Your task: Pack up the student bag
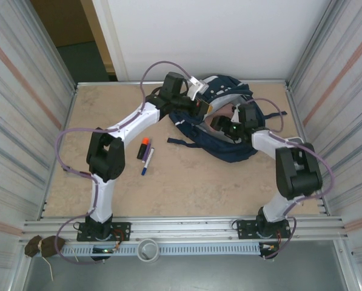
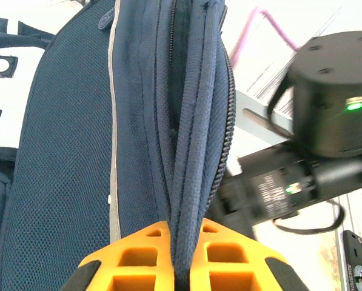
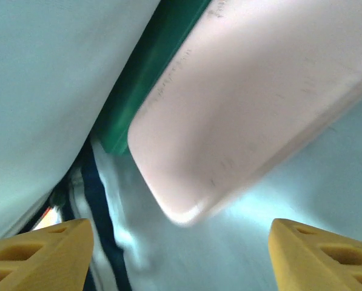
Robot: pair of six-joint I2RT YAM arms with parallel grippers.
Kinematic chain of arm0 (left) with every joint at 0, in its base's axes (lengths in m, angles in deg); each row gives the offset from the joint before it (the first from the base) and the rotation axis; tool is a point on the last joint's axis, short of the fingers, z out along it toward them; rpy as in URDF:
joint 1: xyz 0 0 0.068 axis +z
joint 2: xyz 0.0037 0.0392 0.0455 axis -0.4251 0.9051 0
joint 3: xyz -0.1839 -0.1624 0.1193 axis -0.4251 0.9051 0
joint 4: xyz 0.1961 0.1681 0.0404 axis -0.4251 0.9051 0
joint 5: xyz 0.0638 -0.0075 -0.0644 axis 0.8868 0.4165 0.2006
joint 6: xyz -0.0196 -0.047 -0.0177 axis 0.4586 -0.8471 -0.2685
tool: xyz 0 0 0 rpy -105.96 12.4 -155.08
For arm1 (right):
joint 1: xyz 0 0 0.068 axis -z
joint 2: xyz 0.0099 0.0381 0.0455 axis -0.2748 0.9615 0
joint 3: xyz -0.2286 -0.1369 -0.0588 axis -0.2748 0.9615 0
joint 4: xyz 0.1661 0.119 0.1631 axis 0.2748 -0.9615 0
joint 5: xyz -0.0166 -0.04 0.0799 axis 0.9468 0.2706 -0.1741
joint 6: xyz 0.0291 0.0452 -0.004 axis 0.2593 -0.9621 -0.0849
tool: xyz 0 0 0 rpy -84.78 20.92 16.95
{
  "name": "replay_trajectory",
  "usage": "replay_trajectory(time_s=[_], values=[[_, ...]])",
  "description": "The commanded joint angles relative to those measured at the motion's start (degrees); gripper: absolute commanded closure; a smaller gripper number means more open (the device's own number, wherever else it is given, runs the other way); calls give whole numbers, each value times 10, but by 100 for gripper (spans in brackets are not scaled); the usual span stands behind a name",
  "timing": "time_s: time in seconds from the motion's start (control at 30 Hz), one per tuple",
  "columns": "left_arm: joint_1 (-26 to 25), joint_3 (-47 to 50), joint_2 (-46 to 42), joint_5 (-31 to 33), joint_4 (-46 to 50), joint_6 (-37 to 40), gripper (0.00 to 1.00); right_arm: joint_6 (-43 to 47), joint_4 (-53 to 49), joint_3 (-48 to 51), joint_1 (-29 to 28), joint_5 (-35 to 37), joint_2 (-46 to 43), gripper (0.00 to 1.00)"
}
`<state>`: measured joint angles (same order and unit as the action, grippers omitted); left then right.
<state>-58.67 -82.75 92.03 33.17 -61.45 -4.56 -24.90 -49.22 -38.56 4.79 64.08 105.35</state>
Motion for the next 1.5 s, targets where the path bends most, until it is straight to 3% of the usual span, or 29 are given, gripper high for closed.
replay_trajectory(time_s=[0.0, 0.13, 0.23, 0.33, 0.47, 0.63, 0.83, 1.0, 1.17, 1.23, 1.37, 1.47], values=[[-6, 30, -53, -13, -13, 20, 100, 49, -56, 28, 17, 19, -97, 23], [-6, 83, -80, -2, -30, 12, 100, 56, -166, 62, 36, 118, -186, 20], [-7, 129, -105, 4, -62, -10, 100, 35, -228, 81, 83, 182, -211, 16], [-13, 168, -123, 6, -92, -29, 100, 33, -206, 100, 131, 139, -196, 16], [-31, 204, -141, 21, -102, -37, 100, 42, -205, 71, 134, 117, -123, 20], [-74, 249, -169, 57, -84, -5, 100, 53, -188, 47, 162, 71, -66, 43], [-113, 218, -171, 124, 30, 127, 77, 74, -197, -23, 204, -15, 1, 70], [-107, 245, -212, 184, 66, 282, 52, 88, -225, -101, 212, -52, 61, 81], [-75, 343, -243, 254, 21, 485, 46, 101, -257, -156, 206, -31, 82, 78], [-47, 358, -232, 264, -3, 531, 46, 113, -278, -174, 202, -13, 81, 72], [-4, 345, -189, 282, -7, 618, 48, 122, -297, -183, 199, -1, 63, 49], [7, 344, -154, 303, -46, 670, 48, 127, -309, -182, 198, -5, 50, 44]])
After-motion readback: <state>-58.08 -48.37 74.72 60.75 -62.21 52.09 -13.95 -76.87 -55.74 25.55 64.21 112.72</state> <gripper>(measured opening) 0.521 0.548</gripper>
